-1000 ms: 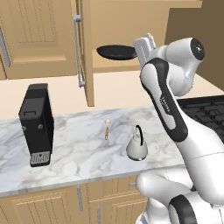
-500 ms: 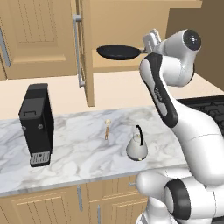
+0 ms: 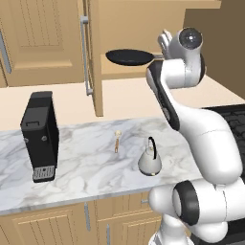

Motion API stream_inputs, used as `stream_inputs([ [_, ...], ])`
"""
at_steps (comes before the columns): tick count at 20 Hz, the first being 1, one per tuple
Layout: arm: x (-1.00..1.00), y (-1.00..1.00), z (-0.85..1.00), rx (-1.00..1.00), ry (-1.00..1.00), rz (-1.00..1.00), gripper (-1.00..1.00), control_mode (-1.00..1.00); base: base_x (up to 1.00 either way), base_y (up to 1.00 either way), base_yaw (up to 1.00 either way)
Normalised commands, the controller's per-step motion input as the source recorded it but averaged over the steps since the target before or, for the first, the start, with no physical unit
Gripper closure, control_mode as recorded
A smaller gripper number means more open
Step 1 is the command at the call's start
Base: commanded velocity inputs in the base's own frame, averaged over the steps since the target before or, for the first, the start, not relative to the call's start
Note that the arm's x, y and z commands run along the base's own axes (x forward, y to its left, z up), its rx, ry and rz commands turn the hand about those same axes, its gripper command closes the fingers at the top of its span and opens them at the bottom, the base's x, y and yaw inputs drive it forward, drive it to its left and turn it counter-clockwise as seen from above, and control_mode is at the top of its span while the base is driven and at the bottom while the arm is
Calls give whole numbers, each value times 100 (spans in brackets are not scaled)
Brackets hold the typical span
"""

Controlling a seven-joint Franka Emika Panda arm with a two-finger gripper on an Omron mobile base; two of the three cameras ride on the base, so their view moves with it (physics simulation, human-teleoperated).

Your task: Pick the pan from the cabinet and place it on the stove. Then turn on the stove burner for the pan.

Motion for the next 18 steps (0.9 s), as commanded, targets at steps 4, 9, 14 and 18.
stream_inputs([
  [4, 35, -12, 0, -16, 0, -14, -100, -100, 0, 0, 0],
  [9, 31, -12, 9, -8, 0, -10, -100, -100, 0, 0, 0],
  [14, 29, -8, 13, -4, 0, -7, -100, -100, 0, 0, 0],
  [18, 32, -6, 1, -2, 1, -9, -100, -100, 0, 0, 0],
])
